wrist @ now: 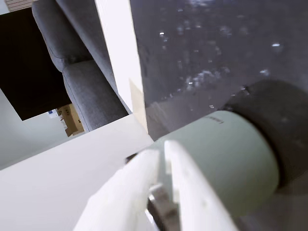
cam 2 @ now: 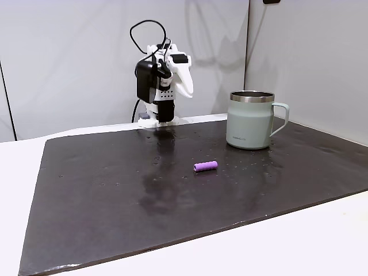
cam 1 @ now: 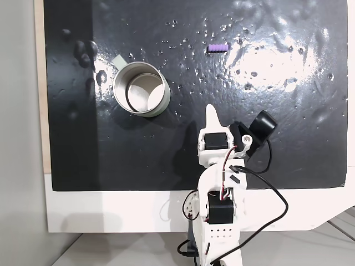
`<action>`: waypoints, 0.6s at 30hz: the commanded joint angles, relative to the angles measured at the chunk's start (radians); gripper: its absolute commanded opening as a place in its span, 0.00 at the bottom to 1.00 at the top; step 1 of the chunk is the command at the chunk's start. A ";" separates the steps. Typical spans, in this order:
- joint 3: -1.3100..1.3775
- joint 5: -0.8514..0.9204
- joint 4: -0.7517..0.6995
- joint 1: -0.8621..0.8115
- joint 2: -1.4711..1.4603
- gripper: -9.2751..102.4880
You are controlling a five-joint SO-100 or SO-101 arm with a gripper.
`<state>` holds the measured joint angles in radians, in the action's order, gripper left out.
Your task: Grasp a pengrip and put it in the cup.
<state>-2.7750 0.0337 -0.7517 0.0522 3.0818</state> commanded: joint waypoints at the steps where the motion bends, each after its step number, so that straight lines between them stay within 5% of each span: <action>1: 0.288 0.006 -0.067 -0.041 -0.327 0.08; 6: 0.598 -0.002 -0.153 -0.060 -0.632 0.09; 13: 1.017 -0.005 -0.362 -0.063 -1.054 0.26; 18: 1.253 -0.008 -0.479 -0.057 -1.287 0.28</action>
<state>-1.6736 0.0307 -1.1720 0.0015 1.8929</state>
